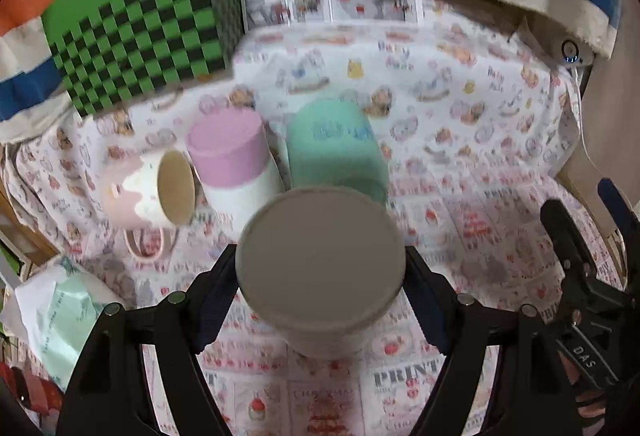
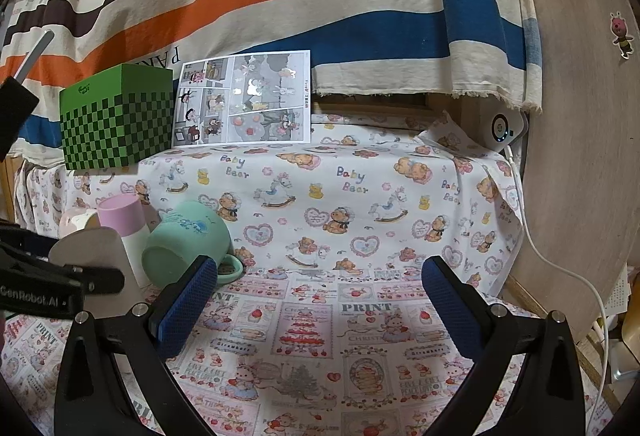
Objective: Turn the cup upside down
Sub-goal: 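Lower the white mug beside the mint-green mug and open the left gripper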
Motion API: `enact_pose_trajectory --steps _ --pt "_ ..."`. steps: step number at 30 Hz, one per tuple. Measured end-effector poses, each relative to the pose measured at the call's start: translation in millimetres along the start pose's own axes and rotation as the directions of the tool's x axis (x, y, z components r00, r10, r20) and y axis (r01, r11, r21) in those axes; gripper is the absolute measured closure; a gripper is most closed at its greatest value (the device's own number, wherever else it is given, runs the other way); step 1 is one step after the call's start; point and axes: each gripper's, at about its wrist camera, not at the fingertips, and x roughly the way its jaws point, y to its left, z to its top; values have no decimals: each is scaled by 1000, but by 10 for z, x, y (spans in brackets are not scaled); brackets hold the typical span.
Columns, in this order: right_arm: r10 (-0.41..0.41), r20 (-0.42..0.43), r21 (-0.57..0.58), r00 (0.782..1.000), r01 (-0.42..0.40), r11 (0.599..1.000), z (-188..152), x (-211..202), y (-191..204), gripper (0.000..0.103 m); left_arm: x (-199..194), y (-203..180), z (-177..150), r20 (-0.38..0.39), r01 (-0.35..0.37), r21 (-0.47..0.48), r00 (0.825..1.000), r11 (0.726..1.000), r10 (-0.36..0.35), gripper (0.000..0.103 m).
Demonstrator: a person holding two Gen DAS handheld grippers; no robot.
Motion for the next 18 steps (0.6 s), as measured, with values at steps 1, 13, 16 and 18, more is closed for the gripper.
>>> enact_pose_trajectory --steps 1,13,16,18 --pt "1 1 0 1000 -1 1000 1 1 1 0 -52 12 1 28 6 4 1000 1000 -6 25" --pt "2 0 -1 1000 -2 1000 1 5 0 0 -1105 542 -132 479 -71 -47 874 996 85 0" --pt "3 0 -1 1000 -3 1000 0 3 3 0 -1106 709 -184 482 -59 -39 873 997 71 0" --pt "11 3 0 1000 -11 1000 1 -1 -8 0 -1107 810 -248 487 -67 -59 869 996 87 0"
